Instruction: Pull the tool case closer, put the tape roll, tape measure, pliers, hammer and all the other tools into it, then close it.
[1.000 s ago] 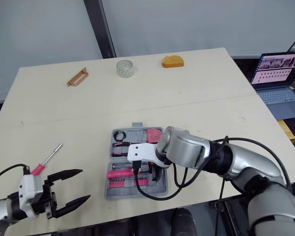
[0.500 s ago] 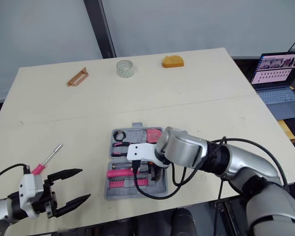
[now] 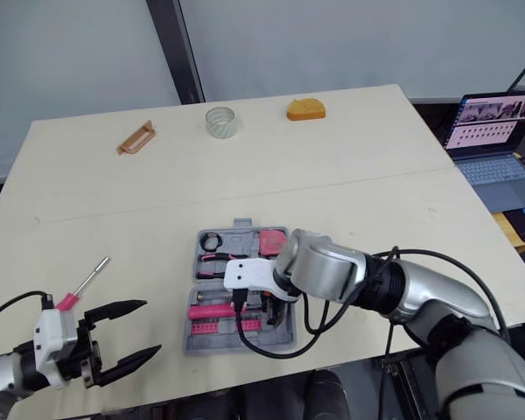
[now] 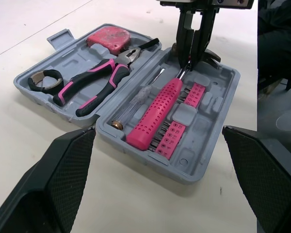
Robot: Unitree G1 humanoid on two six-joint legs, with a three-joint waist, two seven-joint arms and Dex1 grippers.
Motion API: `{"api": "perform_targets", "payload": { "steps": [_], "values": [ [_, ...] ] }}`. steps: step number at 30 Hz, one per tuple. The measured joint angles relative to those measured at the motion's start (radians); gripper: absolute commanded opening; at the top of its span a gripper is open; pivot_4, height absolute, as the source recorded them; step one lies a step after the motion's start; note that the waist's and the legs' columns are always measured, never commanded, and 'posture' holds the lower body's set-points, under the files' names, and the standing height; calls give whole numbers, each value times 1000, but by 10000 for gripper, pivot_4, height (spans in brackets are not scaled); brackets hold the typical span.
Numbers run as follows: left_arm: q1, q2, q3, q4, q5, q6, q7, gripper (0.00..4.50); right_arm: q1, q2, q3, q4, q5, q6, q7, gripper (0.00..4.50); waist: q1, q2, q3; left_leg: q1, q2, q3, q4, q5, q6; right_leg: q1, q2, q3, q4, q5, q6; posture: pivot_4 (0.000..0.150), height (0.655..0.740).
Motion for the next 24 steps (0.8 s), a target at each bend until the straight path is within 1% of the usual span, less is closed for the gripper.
{"api": "perform_targets", "payload": {
  "steps": [2,3,4,6,10,11,15,17,19,22,24],
  "values": [
    [0,0,1,-3,0,0,0,45000,0,0,0,1,-1,-2,0,211,0,0,0,0,0,0,0,0,0,0,0,0,0,0,0,1500,7400],
    [0,0,1,-6,0,0,0,45000,0,-1,0,1,-2,-4,0,9205,0,0,0,0,0,0,0,0,0,0,0,0,0,0,0,1500,7400],
    [0,0,1,-9,0,0,0,45000,0,-1,0,1,-2,-6,0,11865,0,0,0,0,0,0,0,0,0,0,0,0,0,0,0,1500,7400],
    [-1,0,1,-15,0,0,1,45000,0,-1,0,1,-2,-11,0,21295,0,0,0,0,0,0,0,0,0,0,0,0,0,0,0,1500,7400],
    [-1,0,1,-15,1,0,2,45000,0,0,0,1,-1,-16,0,42211,0,0,0,0,0,0,0,0,0,0,0,0,0,0,0,1500,7400],
    [-2,0,1,-15,1,0,2,45000,0,0,-1,1,0,-16,0,43676,1,0,0,0,0,0,0,0,0,0,0,0,0,0,0,1500,7400],
    [-6,0,1,-15,2,0,2,45000,-5,-5,-15,-6,8,-5,1,43676,1,0,0,0,0,0,0,0,0,0,0,0,0,0,0,1500,7400],
    [-7,0,0,-14,2,0,1,45000,4,-15,-68,-15,26,-3,1,43676,1,0,0,0,0,0,0,0,0,0,0,0,0,0,0,1500,7400],
    [-8,-1,0,-13,2,-1,0,45000,39,-23,-161,-35,46,-16,1,43676,2,-1,0,0,0,0,0,0,0,0,0,0,0,0,0,1500,7400],
    [-13,-1,-2,-13,1,-1,-4,45000,156,-7,-300,-43,90,-71,1,43676,3,-3,-2,0,0,1,0,-1,0,0,0,0,0,0,0,1500,7400],
    [-14,0,-4,-14,1,0,-8,45000,263,12,-385,-42,122,-137,1,38477,3,-3,-2,0,0,1,0,-1,1,0,0,0,0,0,0,1500,7400]
  ]
}}
